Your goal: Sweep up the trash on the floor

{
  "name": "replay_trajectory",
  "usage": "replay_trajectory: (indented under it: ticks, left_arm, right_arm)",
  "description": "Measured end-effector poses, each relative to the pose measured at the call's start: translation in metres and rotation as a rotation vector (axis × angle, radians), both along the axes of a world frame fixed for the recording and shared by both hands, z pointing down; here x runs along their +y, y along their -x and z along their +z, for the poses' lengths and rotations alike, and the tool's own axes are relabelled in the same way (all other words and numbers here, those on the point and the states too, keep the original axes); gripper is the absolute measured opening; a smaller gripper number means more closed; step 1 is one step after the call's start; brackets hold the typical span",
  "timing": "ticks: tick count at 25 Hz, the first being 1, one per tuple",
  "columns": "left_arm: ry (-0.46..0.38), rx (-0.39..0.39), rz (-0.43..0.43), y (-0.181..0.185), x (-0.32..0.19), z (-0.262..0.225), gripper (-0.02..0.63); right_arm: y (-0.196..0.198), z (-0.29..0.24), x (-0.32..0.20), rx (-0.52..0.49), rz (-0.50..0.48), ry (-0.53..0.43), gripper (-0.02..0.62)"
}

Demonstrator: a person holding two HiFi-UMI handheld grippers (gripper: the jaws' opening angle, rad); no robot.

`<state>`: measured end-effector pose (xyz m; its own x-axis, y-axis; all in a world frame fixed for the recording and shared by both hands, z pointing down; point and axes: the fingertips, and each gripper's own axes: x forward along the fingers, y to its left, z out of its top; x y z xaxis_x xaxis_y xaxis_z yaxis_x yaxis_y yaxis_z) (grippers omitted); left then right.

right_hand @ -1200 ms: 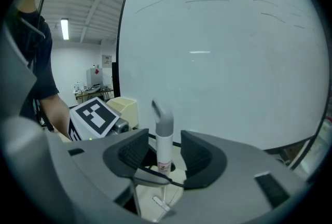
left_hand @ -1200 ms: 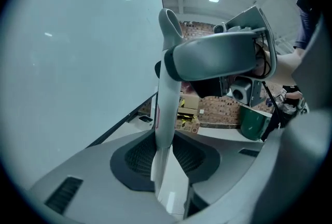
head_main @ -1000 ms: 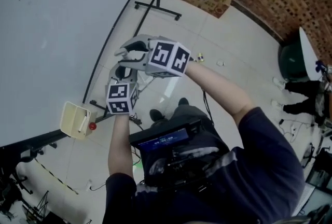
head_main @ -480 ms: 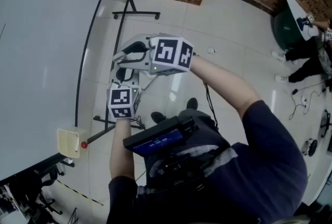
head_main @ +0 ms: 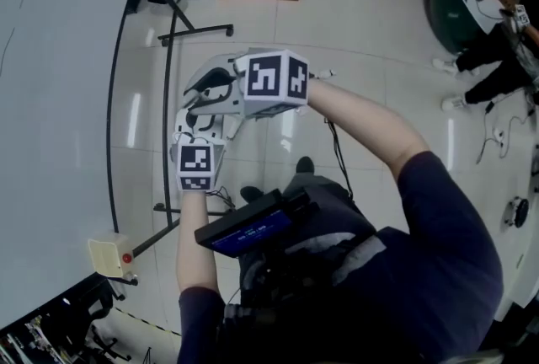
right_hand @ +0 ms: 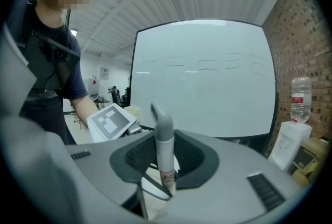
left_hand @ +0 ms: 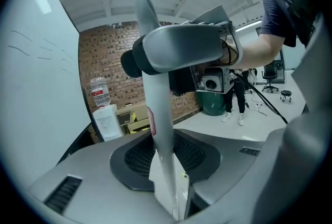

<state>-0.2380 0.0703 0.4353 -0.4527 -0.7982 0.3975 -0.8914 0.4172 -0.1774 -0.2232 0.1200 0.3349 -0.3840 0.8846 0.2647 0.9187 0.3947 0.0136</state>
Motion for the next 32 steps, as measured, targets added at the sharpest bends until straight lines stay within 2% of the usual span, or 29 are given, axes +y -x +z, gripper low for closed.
replay_trajectory:
  ticks: [11,19,24,28,32]
  left_arm:
    - [-0.012,0.022,0.113,-0.021,-0.113,-0.002,0.095]
    - [0.011,0.078,0.131,-0.019,-0.156,0.013,0.074]
    - [0.028,0.076,0.115,0.007,-0.169,0.035,0.074]
    - [0.015,0.075,0.103,0.043,-0.179,0.052,0.074]
    - [0.009,0.106,0.133,0.081,-0.190,0.072,0.074]
  right_arm:
    - [-0.010,-0.011,-0.112,0.025,0.074,0.070,0.117]
    - [-0.016,0.002,-0.153,0.022,0.106,0.029,0.117]
    - [0.003,0.027,-0.163,0.032,0.148,-0.025,0.118]
    - [0.039,0.045,-0.174,0.061,0.197,-0.045,0.118]
    - [0.084,0.066,-0.187,0.108,0.244,-0.066,0.118]
